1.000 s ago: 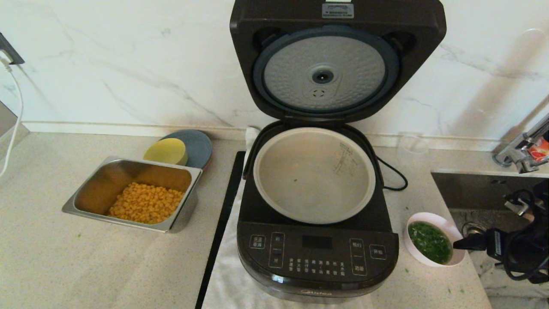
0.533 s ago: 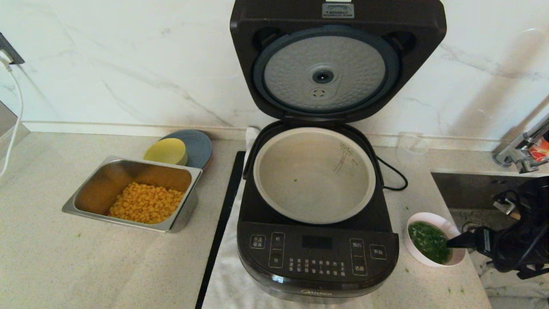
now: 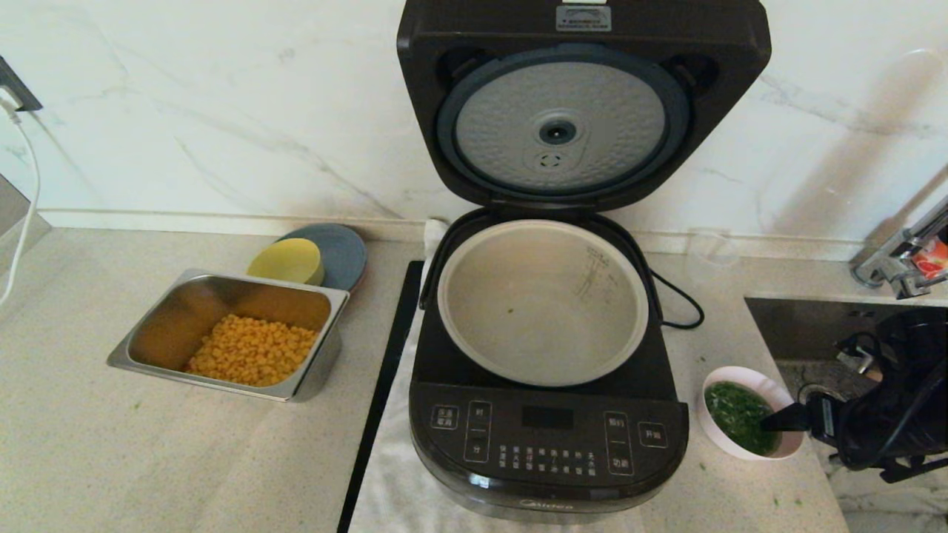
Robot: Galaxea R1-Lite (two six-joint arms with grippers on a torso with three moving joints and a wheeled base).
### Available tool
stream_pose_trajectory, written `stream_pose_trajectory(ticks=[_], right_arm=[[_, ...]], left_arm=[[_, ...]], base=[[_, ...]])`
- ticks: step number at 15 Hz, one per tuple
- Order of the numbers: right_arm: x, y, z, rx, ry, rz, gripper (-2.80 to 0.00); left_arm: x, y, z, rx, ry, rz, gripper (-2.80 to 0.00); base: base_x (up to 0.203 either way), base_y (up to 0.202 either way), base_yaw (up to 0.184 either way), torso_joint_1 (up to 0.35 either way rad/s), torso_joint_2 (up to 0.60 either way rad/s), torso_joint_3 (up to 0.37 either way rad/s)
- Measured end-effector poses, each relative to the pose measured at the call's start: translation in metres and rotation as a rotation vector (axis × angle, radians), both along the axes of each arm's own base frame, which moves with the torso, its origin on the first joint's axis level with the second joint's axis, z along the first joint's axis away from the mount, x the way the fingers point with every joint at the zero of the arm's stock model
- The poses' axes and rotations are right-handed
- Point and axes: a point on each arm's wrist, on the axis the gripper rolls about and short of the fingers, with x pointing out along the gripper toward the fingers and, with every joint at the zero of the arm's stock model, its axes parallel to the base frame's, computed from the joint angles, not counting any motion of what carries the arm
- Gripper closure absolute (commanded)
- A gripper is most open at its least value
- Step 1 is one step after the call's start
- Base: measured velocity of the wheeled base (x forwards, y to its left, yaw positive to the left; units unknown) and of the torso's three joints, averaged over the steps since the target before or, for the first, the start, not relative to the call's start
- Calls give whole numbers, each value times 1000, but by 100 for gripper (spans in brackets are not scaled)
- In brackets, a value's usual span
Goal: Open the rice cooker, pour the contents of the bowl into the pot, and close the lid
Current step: Fill a bowl with water from the tap
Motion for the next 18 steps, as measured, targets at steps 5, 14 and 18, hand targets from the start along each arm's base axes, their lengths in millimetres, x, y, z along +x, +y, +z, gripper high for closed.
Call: stream_pose_trajectory(ticks=[5, 14, 18], right_arm=[[1, 4, 3, -6, -9, 15, 0], [1, 9, 3, -16, -8, 28, 0], [0, 9, 5, -20, -12, 27, 0]], left_arm=[[0, 0, 0, 0, 0, 0, 0], [0, 0, 0, 0, 0, -1, 0], [0, 0, 0, 0, 0, 0, 0]], base=[[0, 0, 0, 0, 0, 0], [0, 0, 0, 0, 0, 0], [0, 0, 0, 0, 0, 0]])
